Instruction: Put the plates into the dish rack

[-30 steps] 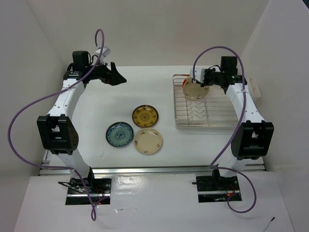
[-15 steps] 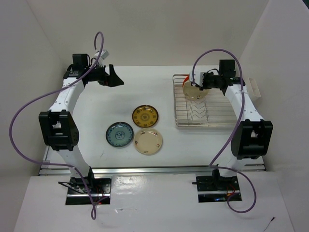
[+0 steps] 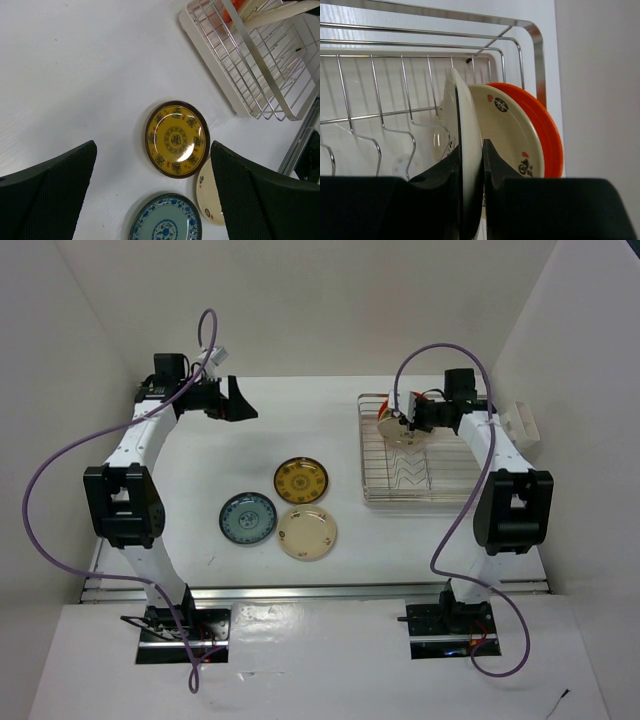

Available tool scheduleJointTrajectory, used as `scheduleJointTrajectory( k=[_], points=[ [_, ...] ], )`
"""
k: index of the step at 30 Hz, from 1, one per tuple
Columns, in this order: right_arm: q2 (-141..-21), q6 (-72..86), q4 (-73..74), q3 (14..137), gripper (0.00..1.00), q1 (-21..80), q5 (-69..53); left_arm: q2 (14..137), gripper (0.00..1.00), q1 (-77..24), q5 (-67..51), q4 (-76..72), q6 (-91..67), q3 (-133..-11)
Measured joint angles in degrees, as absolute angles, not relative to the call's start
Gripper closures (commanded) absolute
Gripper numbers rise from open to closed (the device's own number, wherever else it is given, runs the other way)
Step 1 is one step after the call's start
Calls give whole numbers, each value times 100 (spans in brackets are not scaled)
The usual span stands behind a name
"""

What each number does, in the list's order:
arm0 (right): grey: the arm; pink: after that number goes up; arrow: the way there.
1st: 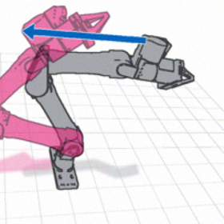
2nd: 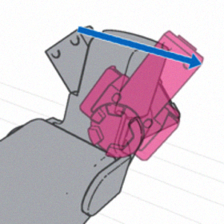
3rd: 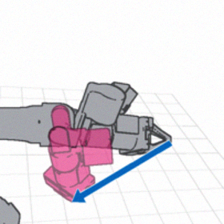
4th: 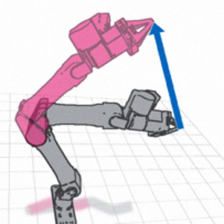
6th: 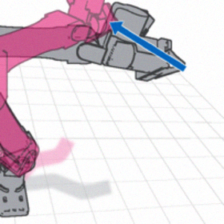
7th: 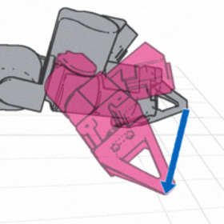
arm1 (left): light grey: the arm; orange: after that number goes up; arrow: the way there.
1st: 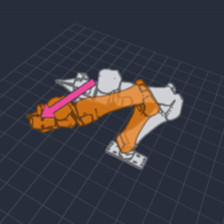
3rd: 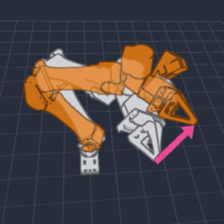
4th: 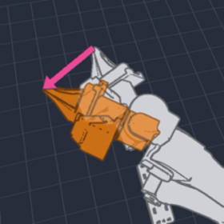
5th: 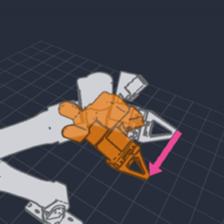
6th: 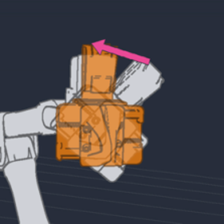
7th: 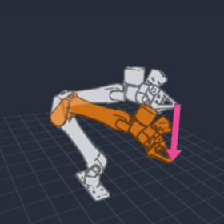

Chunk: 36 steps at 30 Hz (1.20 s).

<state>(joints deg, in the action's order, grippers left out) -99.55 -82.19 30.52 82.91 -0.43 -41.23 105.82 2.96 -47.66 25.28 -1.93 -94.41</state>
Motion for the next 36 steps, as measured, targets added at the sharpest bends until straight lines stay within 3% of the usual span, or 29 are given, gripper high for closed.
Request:
scheduleJointTrajectory(
  k=[1, 2, 6, 10, 15, 23, 27, 31, 36],
  points=[
    [-10001, -8200, 3061, 8291, 67, -43, -4123, 10602, 0, 296, -4762, 2530, -198, -9441],
    [-10051, -8191, 3065, 8291, 59, -43, -4117, 10617, 0, 296, -4753, 2528, -211, -9441],
    [-10237, -8018, 2936, 8361, 44, -43, -4042, 10663, 0, 296, -4613, 2528, -331, -9441],
    [-10407, -7185, 2906, 8952, 44, -43, -3883, 10674, 0, 257, -4200, 2532, -349, -9439],
    [-10280, -5070, 2112, 9717, 42, -43, -3839, 10674, 0, 38, -3732, 2508, -314, -9306],
    [-8965, -1063, 504, 8615, 33, -43, -4858, 11159, 4, -344, -4001, 2418, -301, -8608],
    [-9030, 130, 722, 8652, 25, -40, -5404, 11428, 6, -375, -4150, 2379, -346, -8147],
    [-9209, 801, 1439, 8643, 25, -10, -5439, 11620, 12, -449, -4189, 2281, -484, -7983],
    [-9164, 1608, 1892, 8350, 5, 10, -4995, 11902, 14, -530, -4451, 2025, -744, -7983]
  ],
)
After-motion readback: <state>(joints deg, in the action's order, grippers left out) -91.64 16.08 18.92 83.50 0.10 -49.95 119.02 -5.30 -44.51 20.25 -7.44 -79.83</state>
